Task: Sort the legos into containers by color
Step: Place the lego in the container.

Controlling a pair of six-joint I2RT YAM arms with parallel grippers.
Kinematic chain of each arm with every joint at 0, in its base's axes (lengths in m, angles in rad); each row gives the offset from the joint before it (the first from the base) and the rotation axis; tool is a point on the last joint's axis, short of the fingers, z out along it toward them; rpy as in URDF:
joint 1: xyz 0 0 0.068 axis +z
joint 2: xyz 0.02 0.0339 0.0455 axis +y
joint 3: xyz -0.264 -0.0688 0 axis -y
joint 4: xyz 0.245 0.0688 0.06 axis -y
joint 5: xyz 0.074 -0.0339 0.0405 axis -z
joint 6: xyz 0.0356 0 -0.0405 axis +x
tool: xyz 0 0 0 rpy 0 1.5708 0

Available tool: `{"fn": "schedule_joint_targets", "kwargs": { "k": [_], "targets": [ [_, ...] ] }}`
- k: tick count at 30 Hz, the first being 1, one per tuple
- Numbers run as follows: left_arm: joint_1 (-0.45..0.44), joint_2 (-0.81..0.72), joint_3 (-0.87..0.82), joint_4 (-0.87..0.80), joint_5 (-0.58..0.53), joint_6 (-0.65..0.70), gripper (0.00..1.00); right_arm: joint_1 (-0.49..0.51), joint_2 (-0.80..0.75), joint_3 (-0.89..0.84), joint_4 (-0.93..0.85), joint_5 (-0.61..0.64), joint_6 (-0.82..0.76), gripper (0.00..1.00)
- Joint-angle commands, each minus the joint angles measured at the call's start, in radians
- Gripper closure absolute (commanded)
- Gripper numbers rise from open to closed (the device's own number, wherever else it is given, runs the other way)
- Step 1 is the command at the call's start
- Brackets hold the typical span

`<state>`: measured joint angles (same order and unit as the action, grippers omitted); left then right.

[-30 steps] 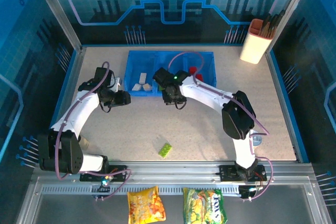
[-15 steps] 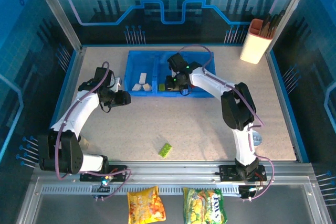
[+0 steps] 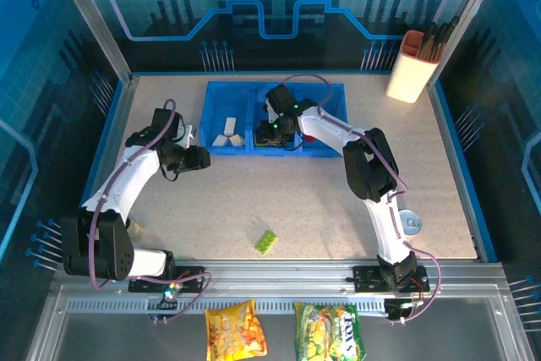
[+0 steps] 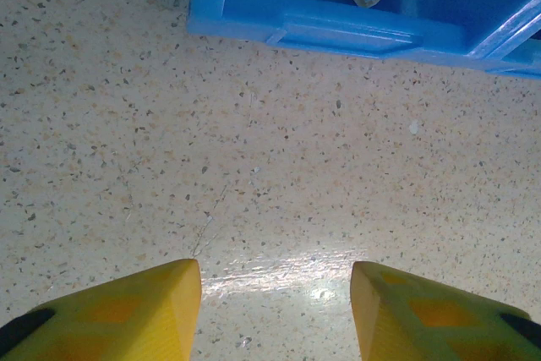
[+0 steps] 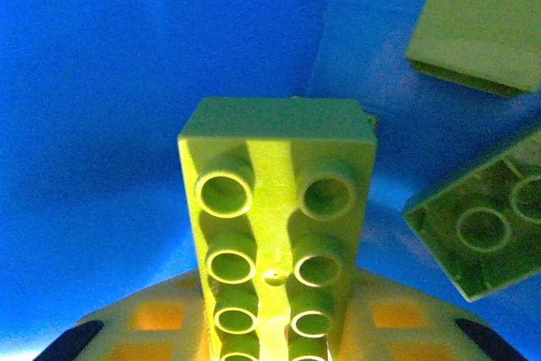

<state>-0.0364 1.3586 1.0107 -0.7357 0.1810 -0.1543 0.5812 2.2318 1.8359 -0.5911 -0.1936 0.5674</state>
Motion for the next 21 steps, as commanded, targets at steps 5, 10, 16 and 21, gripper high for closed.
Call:
{"fn": "schedule_joint_targets", "kwargs": {
  "k": [5,10,16,21],
  "targets": [
    [0.01,-0.018,0.007,-0.016,0.025,0.018,0.49,-0.017,0.01,0.027,0.022,-0.044,0.005,0.61],
    [0.01,-0.018,0.007,-0.016,0.025,0.018,0.49,-0.018,-0.019,0.018,0.023,-0.043,0.006,0.57],
    [0.01,-0.015,0.005,-0.016,0.03,0.014,0.49,-0.017,-0.067,-0.006,0.02,-0.043,0.009,0.54],
    [0.009,-0.005,0.003,-0.013,0.057,0.006,0.48,-0.014,-0.124,-0.048,0.026,-0.04,0.012,0.53]
  ]
}}
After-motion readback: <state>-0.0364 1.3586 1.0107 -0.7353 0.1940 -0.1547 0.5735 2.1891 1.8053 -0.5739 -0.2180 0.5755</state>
